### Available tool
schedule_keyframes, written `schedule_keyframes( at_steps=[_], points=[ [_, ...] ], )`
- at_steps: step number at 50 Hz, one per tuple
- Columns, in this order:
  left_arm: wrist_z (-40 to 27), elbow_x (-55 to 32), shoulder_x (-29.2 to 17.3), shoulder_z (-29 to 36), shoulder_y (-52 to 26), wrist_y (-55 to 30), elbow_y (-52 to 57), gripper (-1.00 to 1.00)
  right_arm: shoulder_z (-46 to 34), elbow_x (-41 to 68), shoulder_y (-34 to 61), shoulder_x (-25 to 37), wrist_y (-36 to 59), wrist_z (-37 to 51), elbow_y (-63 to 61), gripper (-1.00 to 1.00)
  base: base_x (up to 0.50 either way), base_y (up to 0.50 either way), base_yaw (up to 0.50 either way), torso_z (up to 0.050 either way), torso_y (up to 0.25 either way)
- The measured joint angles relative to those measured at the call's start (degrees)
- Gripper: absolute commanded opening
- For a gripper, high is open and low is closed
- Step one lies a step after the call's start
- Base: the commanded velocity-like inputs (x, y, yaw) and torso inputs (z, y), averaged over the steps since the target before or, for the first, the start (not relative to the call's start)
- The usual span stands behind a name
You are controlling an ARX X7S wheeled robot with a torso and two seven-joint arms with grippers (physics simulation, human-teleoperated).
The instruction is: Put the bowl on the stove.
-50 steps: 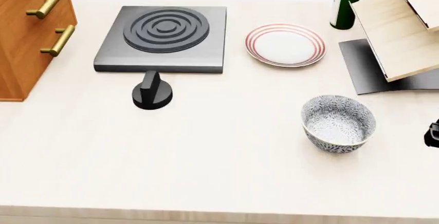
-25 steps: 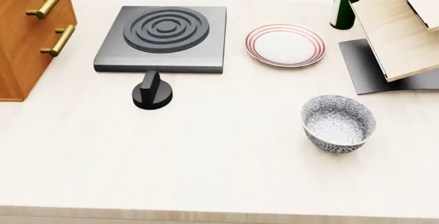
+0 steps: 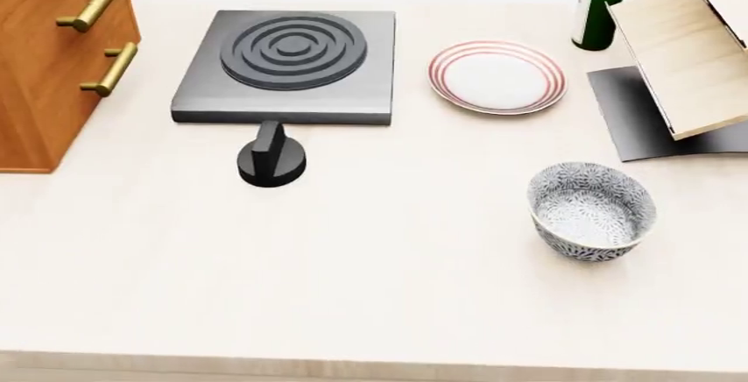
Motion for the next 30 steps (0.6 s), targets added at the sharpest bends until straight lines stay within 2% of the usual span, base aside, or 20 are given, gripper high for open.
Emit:
schedule_keyframes(
  at_steps=[30],
  points=[
    [-1.7, 0.3, -2.1, 1.5, 1.1, 2.7, -0.7, 1.00, -2.6, -0.8, -1.8, 0.1, -1.6, -2.1, -0.6, 1.00, 0.00, 0.50, 0.00, 0.000, 0.000]
  ],
)
